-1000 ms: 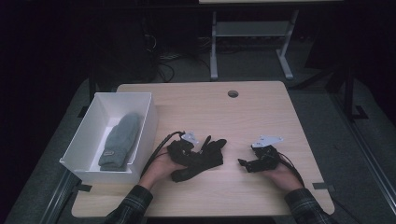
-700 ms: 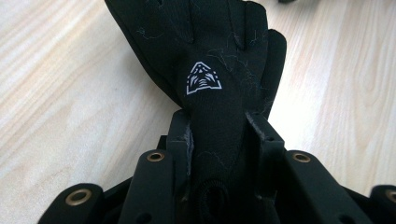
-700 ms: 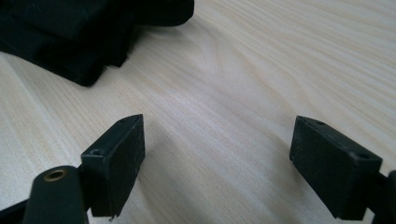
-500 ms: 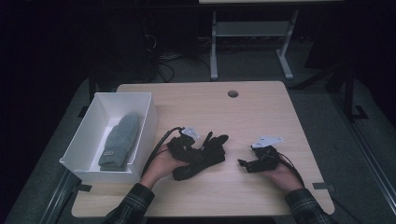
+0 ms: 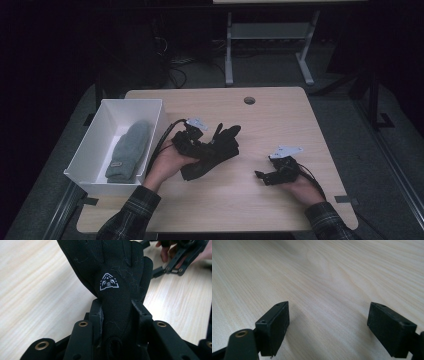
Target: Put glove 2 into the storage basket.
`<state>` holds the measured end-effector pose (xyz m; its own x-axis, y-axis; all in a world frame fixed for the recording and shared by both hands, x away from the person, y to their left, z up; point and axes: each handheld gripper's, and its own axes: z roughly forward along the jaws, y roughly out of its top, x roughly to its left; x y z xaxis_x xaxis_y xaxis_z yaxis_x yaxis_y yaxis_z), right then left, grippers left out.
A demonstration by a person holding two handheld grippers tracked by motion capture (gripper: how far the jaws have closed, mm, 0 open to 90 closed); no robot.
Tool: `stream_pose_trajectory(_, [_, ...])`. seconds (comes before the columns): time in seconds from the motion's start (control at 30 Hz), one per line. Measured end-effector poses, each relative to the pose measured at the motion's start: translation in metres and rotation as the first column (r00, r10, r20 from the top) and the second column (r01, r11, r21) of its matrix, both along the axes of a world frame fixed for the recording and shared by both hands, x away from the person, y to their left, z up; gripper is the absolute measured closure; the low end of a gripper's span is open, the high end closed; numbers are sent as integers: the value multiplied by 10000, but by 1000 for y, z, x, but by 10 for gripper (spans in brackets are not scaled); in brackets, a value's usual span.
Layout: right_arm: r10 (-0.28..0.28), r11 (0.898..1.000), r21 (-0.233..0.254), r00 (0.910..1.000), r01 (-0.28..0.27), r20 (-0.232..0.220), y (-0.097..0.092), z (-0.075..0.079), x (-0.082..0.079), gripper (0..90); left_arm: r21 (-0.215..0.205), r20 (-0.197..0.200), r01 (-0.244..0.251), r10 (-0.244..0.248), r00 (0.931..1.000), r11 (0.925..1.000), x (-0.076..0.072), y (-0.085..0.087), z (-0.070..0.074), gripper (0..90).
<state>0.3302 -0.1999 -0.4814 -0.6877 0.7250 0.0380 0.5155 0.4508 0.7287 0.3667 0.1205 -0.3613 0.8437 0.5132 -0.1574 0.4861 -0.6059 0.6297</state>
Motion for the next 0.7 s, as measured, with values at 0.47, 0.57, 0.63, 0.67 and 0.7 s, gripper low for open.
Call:
stream_pose_trajectory(0.47, [-122, 9999, 8, 9999, 122, -78, 1, 0, 0, 149, -266, 129, -447, 450, 9989, 9986, 6, 22, 44, 662])
stream_pose_trajectory(0.57, [-123, 9999, -59, 9999, 123, -25, 0, 0, 1, 142, -323, 129, -584, 588, 9982, 9978, 8, 31, 52, 662])
stream_pose_trajectory(0.63, [-156, 9999, -4, 9998, 156, -88, 1, 0, 0, 142, -313, 161, -711, 717, 9973, 9970, 8, 38, 57, 663])
stream_pose_trajectory(0.67, [-158, 9999, -3, 9998, 158, -91, 1, 0, 0, 142, -358, 177, -831, 837, 9963, 9959, 8, 41, 59, 663])
stream_pose_trajectory(0.7, [-157, 9999, -6, 9998, 157, -91, 1, 0, 0, 142, -356, 205, -899, 907, 9957, 9953, 8, 45, 61, 663])
